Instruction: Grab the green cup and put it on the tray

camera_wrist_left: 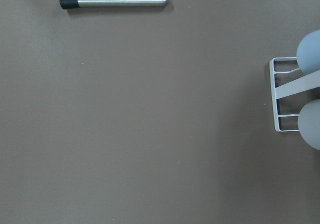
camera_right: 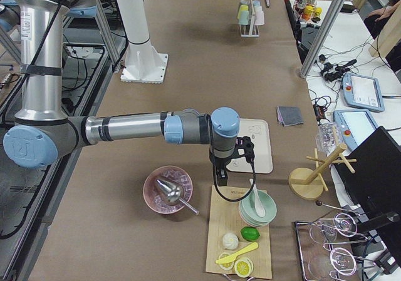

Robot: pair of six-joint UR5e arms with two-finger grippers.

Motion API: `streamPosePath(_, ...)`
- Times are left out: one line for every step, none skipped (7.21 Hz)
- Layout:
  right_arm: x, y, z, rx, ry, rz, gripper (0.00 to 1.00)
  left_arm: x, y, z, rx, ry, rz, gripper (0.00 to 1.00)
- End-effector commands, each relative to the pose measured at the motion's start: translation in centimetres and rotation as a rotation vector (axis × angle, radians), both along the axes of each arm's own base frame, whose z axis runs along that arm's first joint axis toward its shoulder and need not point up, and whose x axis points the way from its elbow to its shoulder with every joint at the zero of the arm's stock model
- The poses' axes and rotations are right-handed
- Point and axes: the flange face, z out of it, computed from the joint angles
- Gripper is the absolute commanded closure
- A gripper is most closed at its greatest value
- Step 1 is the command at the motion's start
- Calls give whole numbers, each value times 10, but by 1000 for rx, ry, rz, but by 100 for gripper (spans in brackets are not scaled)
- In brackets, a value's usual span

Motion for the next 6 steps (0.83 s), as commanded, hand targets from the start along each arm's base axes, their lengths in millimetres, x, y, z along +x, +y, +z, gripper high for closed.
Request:
streamPosePath(-4, -7, 4, 2, 16, -7, 0, 18, 0, -25, 49, 1, 35, 1)
streamPosePath(-3, -16, 7, 39, 15, -3, 0, 30, -1, -42, 90, 0, 62, 1)
streamPosePath(-4, -19, 0, 80, 12, -4, 0, 60, 2, -64, 141, -5, 121, 1)
streamPosePath(-10, -25, -5, 142, 21, -17, 0, 93, 6, -86, 188, -21, 181, 1)
streamPosePath(-25, -29, -8, 178, 36, -34, 0, 118, 9, -98, 215, -13, 230, 1)
streamPosePath(-43, -32, -7, 147, 33, -12, 0, 155, 11, -117, 258, -12, 299, 1)
